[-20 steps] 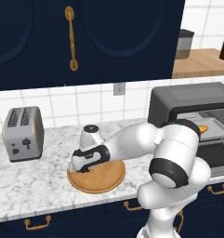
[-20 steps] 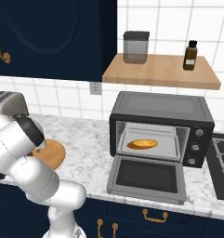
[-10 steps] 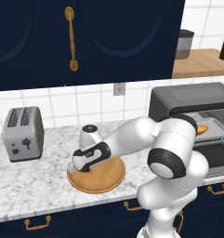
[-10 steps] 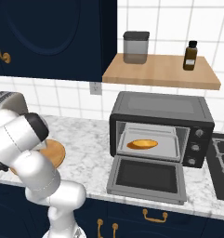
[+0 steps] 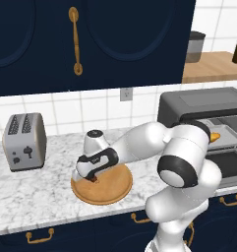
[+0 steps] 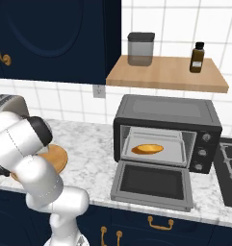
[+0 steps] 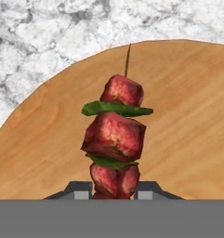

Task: Pick up the kebab skewer and baguette bread, and place them inside the toaster oven. Close the toaster oven door and start by setting the timer.

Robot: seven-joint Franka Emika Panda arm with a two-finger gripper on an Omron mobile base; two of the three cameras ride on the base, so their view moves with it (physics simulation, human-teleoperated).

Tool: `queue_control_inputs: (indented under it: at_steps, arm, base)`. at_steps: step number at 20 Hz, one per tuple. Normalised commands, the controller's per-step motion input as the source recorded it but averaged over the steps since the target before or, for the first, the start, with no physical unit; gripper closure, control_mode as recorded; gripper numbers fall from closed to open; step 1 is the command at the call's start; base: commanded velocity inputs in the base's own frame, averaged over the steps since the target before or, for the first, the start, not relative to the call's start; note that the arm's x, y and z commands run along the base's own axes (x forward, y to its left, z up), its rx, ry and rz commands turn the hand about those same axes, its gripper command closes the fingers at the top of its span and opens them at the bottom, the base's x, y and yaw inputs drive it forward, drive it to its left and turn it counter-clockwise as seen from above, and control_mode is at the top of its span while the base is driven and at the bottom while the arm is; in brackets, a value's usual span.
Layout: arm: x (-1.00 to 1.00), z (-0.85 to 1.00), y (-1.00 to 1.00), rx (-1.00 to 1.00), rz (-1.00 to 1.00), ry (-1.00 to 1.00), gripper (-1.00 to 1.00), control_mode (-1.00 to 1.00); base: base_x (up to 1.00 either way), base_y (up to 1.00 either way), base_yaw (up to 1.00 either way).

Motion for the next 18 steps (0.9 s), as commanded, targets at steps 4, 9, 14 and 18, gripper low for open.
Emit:
queue_control_inputs:
  at_steps: [4,9,14,18]
  arm:
    - [-0.15,0.38,-0.04,0.0,0.0,0.0,1.0,-1.0]
    - [-0.24,0.59,-0.28,0.02,-0.07,0.0,1.0,-1.0]
    - [-0.23,0.58,-0.51,0.04,-0.11,0.0,1.0,-1.0]
    - [-0.22,0.47,-0.56,0.06,-0.16,0.0,1.0,-1.0]
  base:
    - [0.0,0.0,0.0]
    - [0.0,0.0,0.0]
    - [0.0,0.0,0.0]
    - [0.0,0.0,0.0]
